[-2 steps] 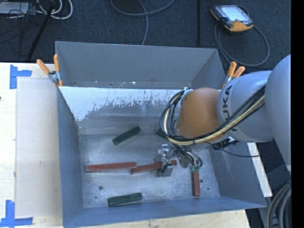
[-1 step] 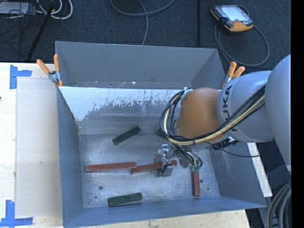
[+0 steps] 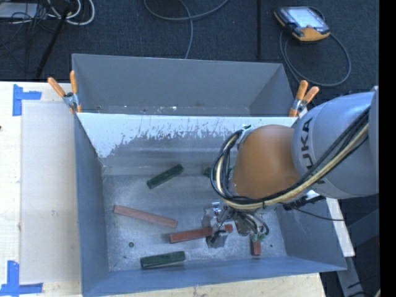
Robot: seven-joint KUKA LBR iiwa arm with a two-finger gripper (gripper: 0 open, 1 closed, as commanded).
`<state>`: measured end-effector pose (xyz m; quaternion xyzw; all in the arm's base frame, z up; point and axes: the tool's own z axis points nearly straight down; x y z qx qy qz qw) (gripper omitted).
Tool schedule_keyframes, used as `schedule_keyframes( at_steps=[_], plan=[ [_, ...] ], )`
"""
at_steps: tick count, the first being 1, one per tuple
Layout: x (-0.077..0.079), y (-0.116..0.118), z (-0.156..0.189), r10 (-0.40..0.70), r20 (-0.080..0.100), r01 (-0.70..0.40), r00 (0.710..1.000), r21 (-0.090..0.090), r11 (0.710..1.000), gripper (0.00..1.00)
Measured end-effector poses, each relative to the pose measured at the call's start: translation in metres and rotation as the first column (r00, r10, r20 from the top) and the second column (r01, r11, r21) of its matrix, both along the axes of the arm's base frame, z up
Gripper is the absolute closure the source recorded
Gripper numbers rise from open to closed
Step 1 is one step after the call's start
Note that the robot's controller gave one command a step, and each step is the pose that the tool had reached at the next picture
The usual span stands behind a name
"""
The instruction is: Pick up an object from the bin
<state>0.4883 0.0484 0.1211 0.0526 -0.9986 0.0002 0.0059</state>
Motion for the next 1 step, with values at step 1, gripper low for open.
schedule_keyframes(
  at_steps=[1],
  plan=[
    [0.0456, -0.1202, 0.0684, 0.294, 0.012, -0.294, 0.956, 0.002, 0.956, 1.0]
  ],
)
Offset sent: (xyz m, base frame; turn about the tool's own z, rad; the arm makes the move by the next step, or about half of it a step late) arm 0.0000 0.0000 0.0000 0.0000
